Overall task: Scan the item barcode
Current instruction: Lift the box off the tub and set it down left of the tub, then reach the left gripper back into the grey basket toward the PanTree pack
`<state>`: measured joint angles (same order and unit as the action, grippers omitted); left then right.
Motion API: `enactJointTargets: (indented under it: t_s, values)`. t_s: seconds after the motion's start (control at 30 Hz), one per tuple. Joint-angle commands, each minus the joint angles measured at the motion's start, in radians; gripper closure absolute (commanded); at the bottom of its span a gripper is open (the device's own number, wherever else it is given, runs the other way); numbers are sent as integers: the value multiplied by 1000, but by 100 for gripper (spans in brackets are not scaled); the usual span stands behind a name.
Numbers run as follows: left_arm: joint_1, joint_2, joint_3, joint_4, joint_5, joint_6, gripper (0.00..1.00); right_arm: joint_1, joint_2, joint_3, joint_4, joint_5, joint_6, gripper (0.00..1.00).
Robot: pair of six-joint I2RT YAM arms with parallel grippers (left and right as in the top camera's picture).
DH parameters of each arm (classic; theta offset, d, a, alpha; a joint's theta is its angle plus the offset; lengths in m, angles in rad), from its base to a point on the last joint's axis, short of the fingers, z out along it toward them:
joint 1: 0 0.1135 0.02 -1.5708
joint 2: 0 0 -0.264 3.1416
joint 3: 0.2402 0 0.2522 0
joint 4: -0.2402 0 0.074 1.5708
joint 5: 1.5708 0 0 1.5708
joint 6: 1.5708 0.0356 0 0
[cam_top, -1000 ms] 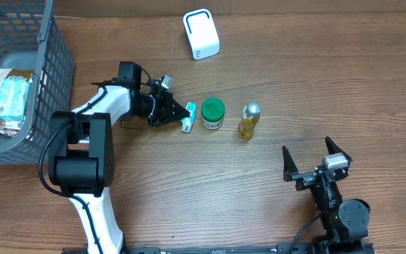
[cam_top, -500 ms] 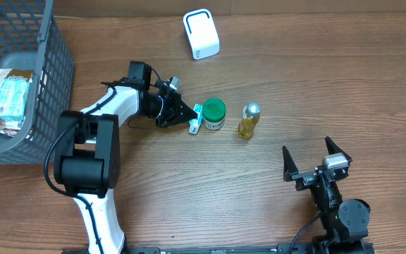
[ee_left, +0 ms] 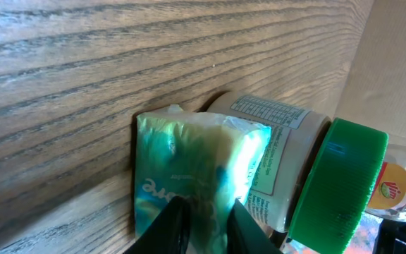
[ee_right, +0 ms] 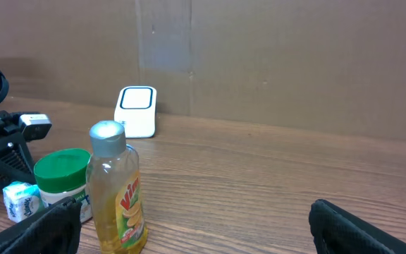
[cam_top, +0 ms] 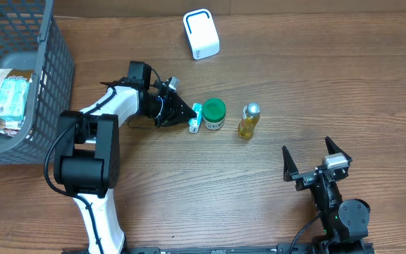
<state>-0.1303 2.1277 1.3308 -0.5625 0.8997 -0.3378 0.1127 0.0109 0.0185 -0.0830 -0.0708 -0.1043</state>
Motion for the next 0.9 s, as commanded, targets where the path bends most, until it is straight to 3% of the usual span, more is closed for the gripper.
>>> enactJointTargets:
  t_s: [0.0,0.6,0.87]
  values:
    - [13,1,10,-9,-10,32,76,-3,-8,-10,3,5,-2,0]
    - [19,-15,148,-114,-18,77,68,-3,-8,-10,3,5,-2,0]
    - [19,-16,318,-309,-194,109,67,-3,-8,-10,3,5,-2,0]
